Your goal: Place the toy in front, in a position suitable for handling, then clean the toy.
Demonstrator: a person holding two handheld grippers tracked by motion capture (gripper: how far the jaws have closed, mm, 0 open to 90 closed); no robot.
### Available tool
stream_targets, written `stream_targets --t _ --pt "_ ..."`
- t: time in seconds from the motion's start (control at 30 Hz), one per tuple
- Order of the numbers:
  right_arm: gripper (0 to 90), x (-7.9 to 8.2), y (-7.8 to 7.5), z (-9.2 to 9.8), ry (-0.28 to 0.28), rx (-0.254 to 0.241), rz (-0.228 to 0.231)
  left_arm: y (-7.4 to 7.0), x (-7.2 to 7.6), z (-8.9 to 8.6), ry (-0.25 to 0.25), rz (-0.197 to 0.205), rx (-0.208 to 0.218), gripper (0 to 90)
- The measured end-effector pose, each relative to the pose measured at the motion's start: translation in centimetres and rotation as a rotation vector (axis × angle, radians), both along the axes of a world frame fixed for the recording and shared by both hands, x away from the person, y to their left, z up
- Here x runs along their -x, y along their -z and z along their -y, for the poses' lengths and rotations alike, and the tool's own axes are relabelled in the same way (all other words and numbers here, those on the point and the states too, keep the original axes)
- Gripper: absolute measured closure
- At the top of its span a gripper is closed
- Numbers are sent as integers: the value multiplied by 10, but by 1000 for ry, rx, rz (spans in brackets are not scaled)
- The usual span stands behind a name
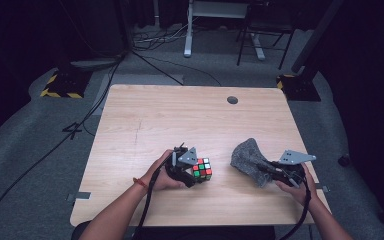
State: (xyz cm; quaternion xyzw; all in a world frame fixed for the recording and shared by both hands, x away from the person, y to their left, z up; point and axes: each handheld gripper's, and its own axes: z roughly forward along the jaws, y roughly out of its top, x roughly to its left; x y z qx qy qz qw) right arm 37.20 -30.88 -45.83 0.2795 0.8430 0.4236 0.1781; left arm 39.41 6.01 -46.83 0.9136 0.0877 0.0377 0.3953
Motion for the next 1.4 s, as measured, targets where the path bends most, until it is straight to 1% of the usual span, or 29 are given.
stream_targets --t 0.1,0.13,0.2,0.23,0.27,0.33,0.37,0.4,0.47,0.57,0.63,0.7,0.8,0.87,0.9,0.93,1.0,1.03,1.07,1.1,1.17,1.2,1.23,1.27,1.33,1.4 --pt "782 -2 -9 -7 -28 2 14 0 0 5 4 1 -18 334" --pt "782 -2 -9 -7 -28 2 14 0 0 5 4 1 -18 335" --pt "782 -7 -19 -18 -54 -6 29 -1 -2 9 12 2 -28 335" --pt "782 -9 -23 -23 -66 -8 29 -2 -2 10 13 -3 -21 335" --pt "782 -11 -27 -30 -77 -2 40 -4 -2 10 13 -3 -21 335" --pt "782 -13 -32 -39 -100 -4 47 -7 -4 11 9 6 -12 335" --pt "782 -13 -34 -45 -116 -6 53 -8 -4 11 7 4 -7 335" --pt "782 -14 -37 -49 -128 -4 62 -9 -5 12 6 11 -8 335" --pt "782 -14 -41 -55 -143 -14 66 -10 -4 12 6 17 -11 335" --pt "782 -14 -47 -64 -173 -42 64 -9 -5 15 14 25 -32 335" --pt "782 -14 -48 -70 -189 -44 67 -10 -4 16 11 43 -44 335" --pt "782 -12 -47 -77 -209 -39 62 -11 -3 16 9 44 -35 335" --pt "782 -10 -45 -83 -235 -39 53 -12 -1 18 15 52 -39 335" --pt "782 -8 -46 -88 -259 -36 52 -12 -2 18 18 49 -42 335" --pt "782 -8 -46 -88 -259 -36 52 -12 -2 19 20 52 -46 335" --pt "782 -7 -48 -93 -276 -30 52 -11 -3 20 19 48 -45 335" --pt "782 -6 -50 -98 -293 -28 53 -11 -3 20 20 44 -49 335" --pt "782 -6 -50 -98 -293 -28 53 -11 -3 20 20 44 -49 335" --pt "781 -6 -51 -104 -310 -18 48 -11 -3 22 20 43 -39 335" --pt "781 -5 -51 -107 -314 -8 49 -13 -3 23 25 44 -44 335" --pt "781 -5 -50 -110 -322 2 47 -14 -3 24 30 49 -41 335" --pt "781 -4 -49 -115 -331 17 44 -15 -2 24 31 51 -37 335" --pt "781 -4 -49 -117 -329 24 43 -17 -3 24 29 55 -33 335" --pt "781 -5 -49 -118 -326 20 42 -18 -3 23 24 61 -37 336" --pt "780 -6 -49 -119 -326 24 44 -18 -3 23 24 55 -37 336" --pt "780 -6 -48 -121 -322 47 54 -18 -2 23 14 54 -44 336"
